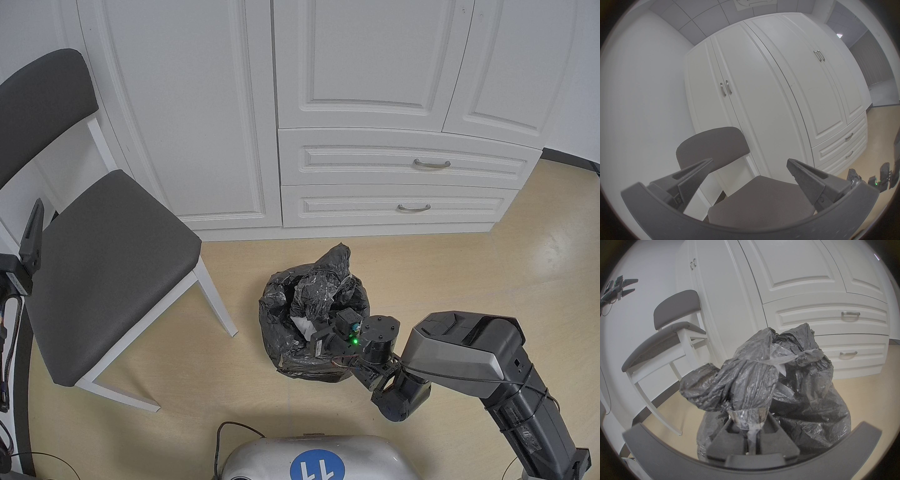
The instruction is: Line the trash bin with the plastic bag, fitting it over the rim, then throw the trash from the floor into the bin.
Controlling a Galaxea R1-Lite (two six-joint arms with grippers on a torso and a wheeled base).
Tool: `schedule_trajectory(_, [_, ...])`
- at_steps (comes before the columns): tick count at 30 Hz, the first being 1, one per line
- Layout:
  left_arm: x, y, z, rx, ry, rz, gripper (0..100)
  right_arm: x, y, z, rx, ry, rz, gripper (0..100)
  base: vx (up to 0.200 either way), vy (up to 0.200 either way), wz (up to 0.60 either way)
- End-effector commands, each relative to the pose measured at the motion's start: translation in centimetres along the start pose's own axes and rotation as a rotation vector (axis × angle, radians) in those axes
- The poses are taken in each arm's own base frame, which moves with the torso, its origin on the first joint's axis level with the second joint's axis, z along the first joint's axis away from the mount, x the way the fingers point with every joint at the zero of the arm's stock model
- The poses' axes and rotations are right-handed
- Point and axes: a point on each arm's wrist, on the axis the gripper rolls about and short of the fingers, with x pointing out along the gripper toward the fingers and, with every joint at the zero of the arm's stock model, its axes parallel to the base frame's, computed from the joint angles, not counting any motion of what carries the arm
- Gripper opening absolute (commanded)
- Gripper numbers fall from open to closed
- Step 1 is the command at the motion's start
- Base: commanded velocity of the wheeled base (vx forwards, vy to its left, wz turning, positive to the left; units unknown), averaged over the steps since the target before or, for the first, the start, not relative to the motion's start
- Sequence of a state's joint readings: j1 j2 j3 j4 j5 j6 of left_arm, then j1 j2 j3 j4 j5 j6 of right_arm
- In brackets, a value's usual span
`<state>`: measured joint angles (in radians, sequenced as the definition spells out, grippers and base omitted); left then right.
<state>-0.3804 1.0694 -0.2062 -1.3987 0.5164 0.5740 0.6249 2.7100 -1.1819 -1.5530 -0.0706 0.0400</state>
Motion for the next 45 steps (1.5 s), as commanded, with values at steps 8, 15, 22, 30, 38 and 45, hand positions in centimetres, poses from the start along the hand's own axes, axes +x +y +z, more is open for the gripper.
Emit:
schedule_trajectory(8, [0.0,0.0,0.0,0.001,0.0,0.0,100,1.9,-0.6,-1.0,0.008,-0.076,-0.034,0,0.0,0.0,0.0])
schedule_trajectory(15, [0.0,0.0,-0.1,0.003,0.003,-0.001,100,2.1,-0.6,-1.5,0.009,-0.082,-0.038,0,0.0,0.0,0.0])
schedule_trajectory(22, [0.0,0.0,-0.1,0.002,0.002,0.0,100,2.1,-0.8,-1.9,0.001,-0.075,-0.042,0,0.0,0.0,0.0])
schedule_trajectory(30, [0.0,0.0,-0.1,0.003,0.002,-0.002,100,2.3,-0.7,-1.5,0.005,-0.089,-0.041,100,0.0,0.0,0.0])
schedule_trajectory(38, [-0.1,-0.1,-0.2,0.005,0.006,-0.003,100,2.3,-0.7,-0.1,0.008,-0.109,-0.042,100,0.0,0.0,0.0])
schedule_trajectory(45, [-0.1,-0.1,-0.2,0.007,0.007,-0.006,100,1.5,-0.8,2.9,0.003,-0.128,-0.046,100,0.0,0.0,0.0])
